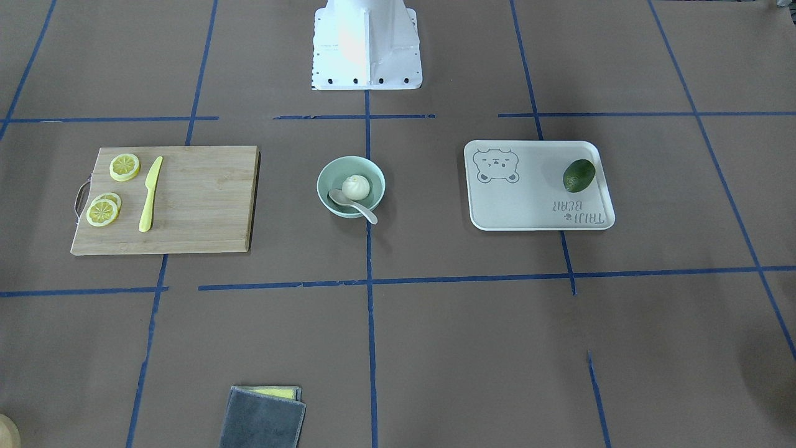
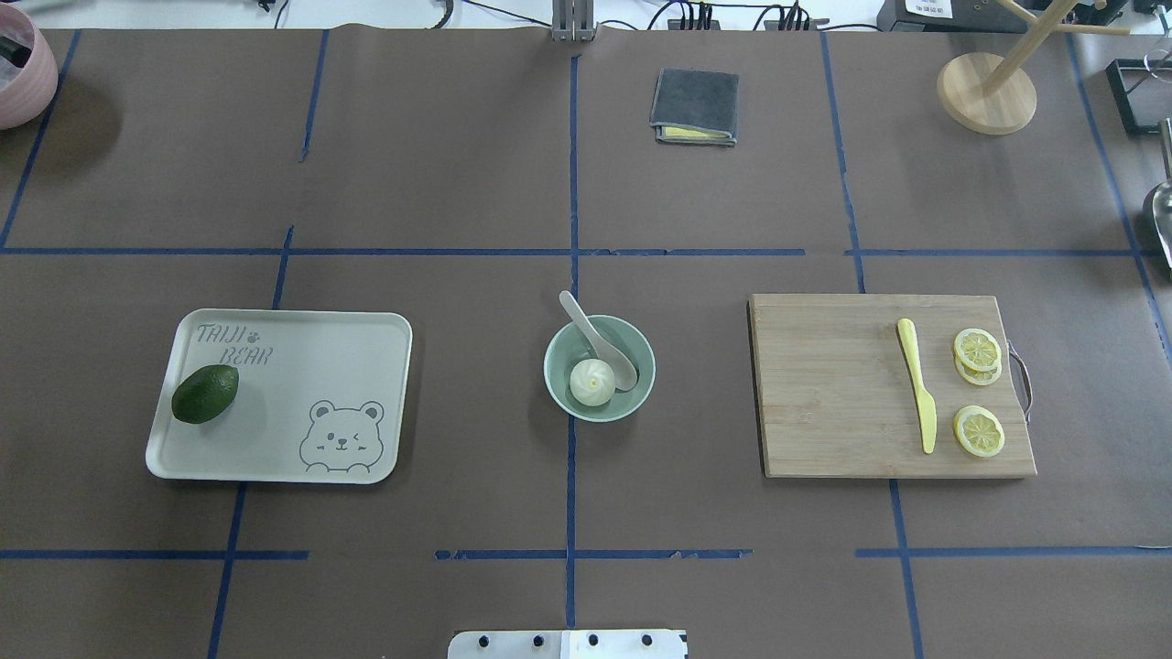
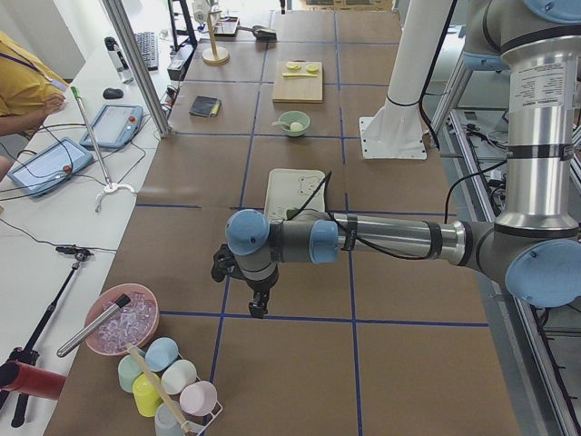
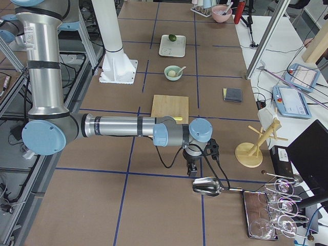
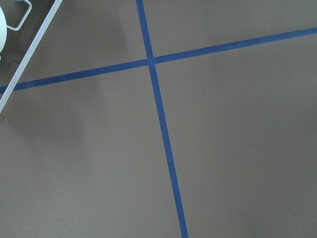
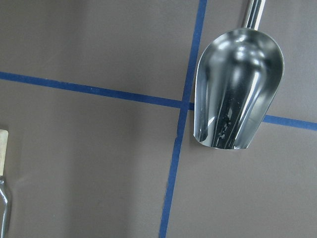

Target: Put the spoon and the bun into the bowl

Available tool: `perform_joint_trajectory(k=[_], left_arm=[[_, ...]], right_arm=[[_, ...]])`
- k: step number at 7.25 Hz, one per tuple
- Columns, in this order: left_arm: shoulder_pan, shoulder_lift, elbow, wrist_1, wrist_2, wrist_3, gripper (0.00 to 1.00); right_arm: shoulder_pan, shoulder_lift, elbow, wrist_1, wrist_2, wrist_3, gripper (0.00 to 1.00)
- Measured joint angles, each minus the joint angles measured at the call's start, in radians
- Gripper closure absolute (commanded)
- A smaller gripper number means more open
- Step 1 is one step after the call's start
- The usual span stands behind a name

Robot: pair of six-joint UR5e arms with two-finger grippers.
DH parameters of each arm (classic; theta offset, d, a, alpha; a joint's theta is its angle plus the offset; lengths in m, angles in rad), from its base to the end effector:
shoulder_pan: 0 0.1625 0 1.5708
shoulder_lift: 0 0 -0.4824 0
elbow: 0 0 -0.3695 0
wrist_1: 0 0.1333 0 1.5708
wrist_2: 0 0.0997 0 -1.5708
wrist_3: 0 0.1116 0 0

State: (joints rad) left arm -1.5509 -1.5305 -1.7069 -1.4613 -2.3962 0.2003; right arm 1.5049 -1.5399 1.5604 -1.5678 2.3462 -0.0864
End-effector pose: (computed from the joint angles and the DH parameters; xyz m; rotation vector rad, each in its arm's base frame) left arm -0.0424 -0.4480 0.6862 0.0616 0.8247 0.2019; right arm 0.0231 -0.4884 0.7144 0.0303 -0.7759 -0.1537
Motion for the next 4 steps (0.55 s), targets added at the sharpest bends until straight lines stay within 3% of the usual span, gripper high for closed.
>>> perform_joint_trajectory(k=[4], left_arm=[[0.000,-0.025,0.010,-0.003,-0.003,0.000,0.00]], right_arm=[[0.000,0.001,0.005,0.001,0.004,0.001,0.00]])
